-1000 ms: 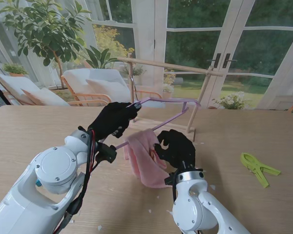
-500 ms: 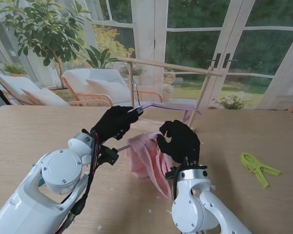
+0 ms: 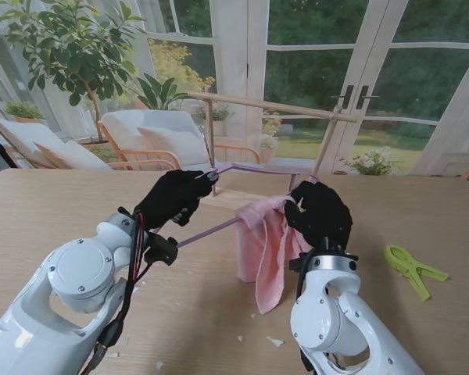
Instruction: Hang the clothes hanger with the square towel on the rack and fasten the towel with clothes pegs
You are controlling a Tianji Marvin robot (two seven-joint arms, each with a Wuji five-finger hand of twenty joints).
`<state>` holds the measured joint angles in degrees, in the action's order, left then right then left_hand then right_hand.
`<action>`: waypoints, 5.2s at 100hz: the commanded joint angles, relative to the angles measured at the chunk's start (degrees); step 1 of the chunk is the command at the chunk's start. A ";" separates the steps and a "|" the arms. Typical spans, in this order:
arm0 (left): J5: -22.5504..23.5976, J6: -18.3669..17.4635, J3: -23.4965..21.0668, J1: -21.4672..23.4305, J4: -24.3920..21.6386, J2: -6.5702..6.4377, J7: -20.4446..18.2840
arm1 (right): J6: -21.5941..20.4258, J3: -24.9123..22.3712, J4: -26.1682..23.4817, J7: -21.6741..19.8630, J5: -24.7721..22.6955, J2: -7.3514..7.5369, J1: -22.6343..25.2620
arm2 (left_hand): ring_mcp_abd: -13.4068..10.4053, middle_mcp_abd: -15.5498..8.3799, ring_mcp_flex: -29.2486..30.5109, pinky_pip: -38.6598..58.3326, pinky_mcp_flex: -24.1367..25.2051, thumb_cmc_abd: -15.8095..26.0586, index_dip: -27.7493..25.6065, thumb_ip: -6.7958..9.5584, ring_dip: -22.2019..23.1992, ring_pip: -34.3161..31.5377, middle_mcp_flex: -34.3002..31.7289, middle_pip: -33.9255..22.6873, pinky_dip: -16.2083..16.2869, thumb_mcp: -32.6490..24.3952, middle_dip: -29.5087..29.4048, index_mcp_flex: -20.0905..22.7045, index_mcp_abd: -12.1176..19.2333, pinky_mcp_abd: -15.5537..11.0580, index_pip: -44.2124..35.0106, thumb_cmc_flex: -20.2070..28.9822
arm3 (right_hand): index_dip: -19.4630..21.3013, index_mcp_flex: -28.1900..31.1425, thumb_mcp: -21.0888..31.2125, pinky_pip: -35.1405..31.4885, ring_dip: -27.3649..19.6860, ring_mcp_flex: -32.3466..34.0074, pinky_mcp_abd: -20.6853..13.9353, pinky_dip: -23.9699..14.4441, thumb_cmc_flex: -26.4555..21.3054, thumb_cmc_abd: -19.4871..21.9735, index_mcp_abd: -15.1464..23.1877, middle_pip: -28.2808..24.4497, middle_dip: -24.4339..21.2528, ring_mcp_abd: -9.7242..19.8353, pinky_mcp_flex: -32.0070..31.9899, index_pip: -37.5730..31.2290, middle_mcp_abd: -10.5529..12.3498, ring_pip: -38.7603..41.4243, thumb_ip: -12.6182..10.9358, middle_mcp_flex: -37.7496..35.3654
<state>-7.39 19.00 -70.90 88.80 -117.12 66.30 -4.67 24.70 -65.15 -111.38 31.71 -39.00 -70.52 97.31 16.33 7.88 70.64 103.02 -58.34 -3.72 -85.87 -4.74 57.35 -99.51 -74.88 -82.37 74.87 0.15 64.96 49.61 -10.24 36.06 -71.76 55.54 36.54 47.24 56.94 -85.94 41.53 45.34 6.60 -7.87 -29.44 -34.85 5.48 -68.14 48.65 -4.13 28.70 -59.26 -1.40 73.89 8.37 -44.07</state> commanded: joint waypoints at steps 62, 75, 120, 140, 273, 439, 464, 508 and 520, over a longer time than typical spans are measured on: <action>-1.92 3.68 0.78 -2.68 -1.96 1.34 2.25 | -3.19 -0.32 0.06 -2.74 -2.39 1.20 4.32 | 0.24 -2.58 1.66 16.96 -0.60 -3.93 -2.81 -0.66 2.24 -7.72 -2.31 -2.25 2.23 -25.33 -0.15 3.82 -2.85 3.01 -1.33 -12.34 | -2.13 -15.70 -4.53 6.56 -4.08 -11.82 -1.04 -34.83 8.84 4.56 -0.36 14.24 -12.35 -0.41 -7.74 30.09 1.24 -15.29 -5.56 13.32; -1.83 4.25 1.63 -3.40 -2.13 1.55 2.81 | -4.51 1.01 0.17 -3.00 -2.29 1.35 4.53 | 0.23 -2.58 1.66 16.96 -0.60 -3.88 -2.86 -0.68 2.25 -7.71 -2.31 -2.26 2.24 -25.30 -0.16 3.79 -2.82 3.03 -1.33 -12.34 | -0.12 -11.92 -2.78 6.68 -4.15 -11.36 -0.99 -35.10 6.43 4.44 2.48 14.11 -12.46 -0.36 -7.67 26.53 1.40 -15.36 -5.65 11.90; -1.70 4.90 2.54 -3.93 -2.27 1.66 2.98 | -4.44 4.09 4.20 -3.01 -0.58 0.93 2.03 | 0.25 -2.58 1.66 16.96 -0.60 -3.90 -2.94 -0.69 2.25 -7.70 -2.31 -2.26 2.25 -25.27 -0.17 3.80 -2.84 3.03 -1.29 -12.28 | -9.53 -9.56 -1.42 6.81 -3.51 -10.69 -1.55 -35.49 2.68 1.21 13.24 13.70 -11.42 0.07 -7.75 25.13 2.39 -13.78 -1.28 9.88; -1.84 4.98 2.72 -3.87 -2.36 1.62 2.76 | -4.45 4.52 5.08 -1.60 -0.03 0.50 1.46 | 0.25 -2.58 1.66 16.96 -0.60 -3.98 -2.96 -0.68 2.26 -7.70 -2.31 -2.26 2.25 -25.27 -0.17 3.76 -2.86 3.03 -1.26 -12.24 | -8.31 -14.58 -0.87 6.56 -3.06 -10.80 -1.89 -35.87 5.54 2.26 7.74 12.84 -10.58 0.42 -7.75 32.82 2.94 -12.73 -4.73 10.63; -4.41 6.56 3.13 -3.09 -3.42 1.69 2.26 | -5.46 8.05 10.47 7.23 6.09 -3.19 -4.56 | 0.26 -2.58 1.66 16.96 -0.60 -4.09 -2.96 -0.63 2.24 -7.68 -2.31 -2.27 2.23 -25.30 -0.18 3.78 -2.99 3.04 -1.15 -12.21 | 5.52 -4.29 9.46 5.09 -1.99 -9.82 -1.48 -36.93 -4.97 -5.44 7.76 7.56 -7.40 0.43 -8.76 0.85 2.25 -8.71 -1.28 6.33; -8.09 8.09 2.87 -2.85 -4.43 2.05 2.59 | -6.87 9.86 15.58 14.68 10.13 -6.12 -7.06 | 0.18 -2.58 1.67 16.96 -0.63 -4.32 -2.90 -0.62 2.22 -7.69 -2.31 -2.27 2.13 -25.50 -0.18 3.86 -2.93 2.92 -1.15 -12.32 | 8.48 -8.50 6.01 3.10 0.46 -11.77 -2.99 -38.22 -1.27 -3.98 9.49 2.99 -2.90 2.34 -9.35 -0.53 6.02 -5.94 1.63 10.57; -7.22 7.88 2.83 -2.98 -4.07 2.12 3.03 | -8.75 9.58 14.36 14.63 10.34 -5.86 -5.99 | 0.16 -2.58 1.67 16.96 -0.63 -4.32 -2.91 -0.63 2.20 -7.69 -2.31 -2.27 2.13 -25.58 -0.18 3.84 -2.87 2.92 -1.16 -12.46 | 8.56 -4.05 12.69 4.29 -3.17 -5.48 -1.90 -37.42 -2.22 -4.97 10.58 10.40 -10.05 1.05 -8.20 0.51 4.63 -8.99 -1.39 -0.46; -2.02 5.76 4.40 -3.87 -1.83 2.32 4.84 | -9.29 9.36 8.87 14.15 7.50 -4.94 -3.70 | 0.21 -2.58 1.67 16.96 -0.64 -4.31 -2.91 -0.64 2.19 -7.67 -2.31 -2.27 2.11 -25.62 -0.18 3.77 -2.93 2.92 -1.12 -12.43 | 19.08 -11.67 14.49 0.32 -1.57 4.23 0.01 -37.61 -1.47 -1.97 5.18 1.23 -8.57 2.26 -1.98 -6.22 2.51 -1.08 -4.73 -8.15; -0.79 5.63 5.02 -4.03 -1.60 2.37 5.24 | -8.94 9.53 7.93 14.30 6.33 -4.78 -3.84 | 0.28 -2.58 1.66 16.96 -0.65 -4.31 -2.91 -0.65 2.19 -7.67 -2.31 -2.27 2.09 -25.59 -0.18 3.79 -2.97 2.88 -1.13 -12.47 | 17.56 -12.46 9.37 -2.74 1.09 6.97 0.00 -37.46 -4.69 0.06 4.85 -3.55 -5.99 2.96 -0.02 -5.12 0.91 5.01 -2.77 -10.63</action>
<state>-8.80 24.83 -66.22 84.90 -118.56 68.28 1.03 15.80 -55.91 -102.19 46.27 -32.00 -74.97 93.39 16.90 8.30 70.64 103.23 -58.28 -8.63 -86.37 -4.81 57.40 -99.51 -74.89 -82.81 75.53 -23.40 64.90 49.70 -10.80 36.18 -71.18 43.07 54.14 35.67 67.35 -85.80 41.15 50.32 6.63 -7.87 -31.77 -37.00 9.58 -68.67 41.37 -3.14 28.13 -63.21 0.56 76.18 6.09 -53.19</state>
